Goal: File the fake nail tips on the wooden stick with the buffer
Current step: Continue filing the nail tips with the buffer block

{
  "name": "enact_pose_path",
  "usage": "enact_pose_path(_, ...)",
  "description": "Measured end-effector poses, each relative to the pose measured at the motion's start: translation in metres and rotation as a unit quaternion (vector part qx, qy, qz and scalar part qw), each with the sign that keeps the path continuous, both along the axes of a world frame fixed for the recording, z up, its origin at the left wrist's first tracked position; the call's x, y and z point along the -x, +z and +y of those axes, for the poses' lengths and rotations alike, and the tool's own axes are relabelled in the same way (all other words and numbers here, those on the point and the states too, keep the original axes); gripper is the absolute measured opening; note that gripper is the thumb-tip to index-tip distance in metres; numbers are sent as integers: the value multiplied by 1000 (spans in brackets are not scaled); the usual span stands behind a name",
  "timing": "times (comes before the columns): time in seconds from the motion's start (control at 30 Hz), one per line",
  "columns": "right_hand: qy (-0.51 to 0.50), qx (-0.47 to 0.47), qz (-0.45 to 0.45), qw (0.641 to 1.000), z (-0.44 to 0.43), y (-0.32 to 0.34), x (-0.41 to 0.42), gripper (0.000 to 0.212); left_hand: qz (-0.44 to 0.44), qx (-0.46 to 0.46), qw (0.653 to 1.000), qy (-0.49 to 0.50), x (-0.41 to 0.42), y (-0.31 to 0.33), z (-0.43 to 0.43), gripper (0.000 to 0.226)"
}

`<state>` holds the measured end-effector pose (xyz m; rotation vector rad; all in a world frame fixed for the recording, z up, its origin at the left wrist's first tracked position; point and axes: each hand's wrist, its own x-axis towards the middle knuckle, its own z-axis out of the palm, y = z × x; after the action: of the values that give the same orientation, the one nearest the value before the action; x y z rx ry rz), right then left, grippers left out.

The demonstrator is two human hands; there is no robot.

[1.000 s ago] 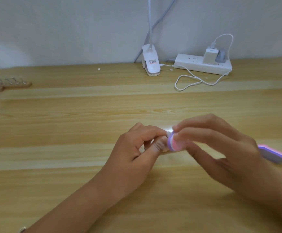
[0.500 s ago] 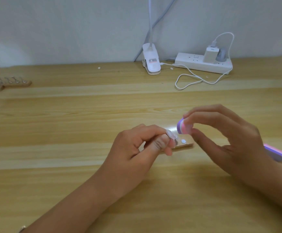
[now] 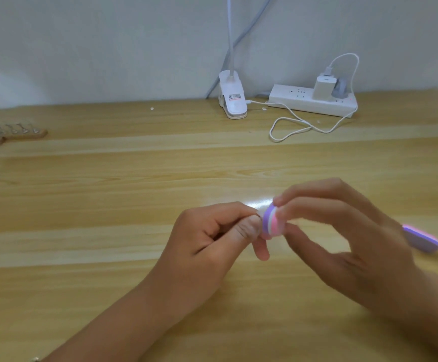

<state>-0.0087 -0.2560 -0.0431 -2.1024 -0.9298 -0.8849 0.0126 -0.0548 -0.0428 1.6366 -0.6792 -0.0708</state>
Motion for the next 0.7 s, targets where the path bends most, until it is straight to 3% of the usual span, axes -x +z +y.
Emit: enact_pose_path(0.7, -11, 21, -23, 999, 4, -1, 2, 23, 81, 33, 996, -23, 1, 2, 0, 26)
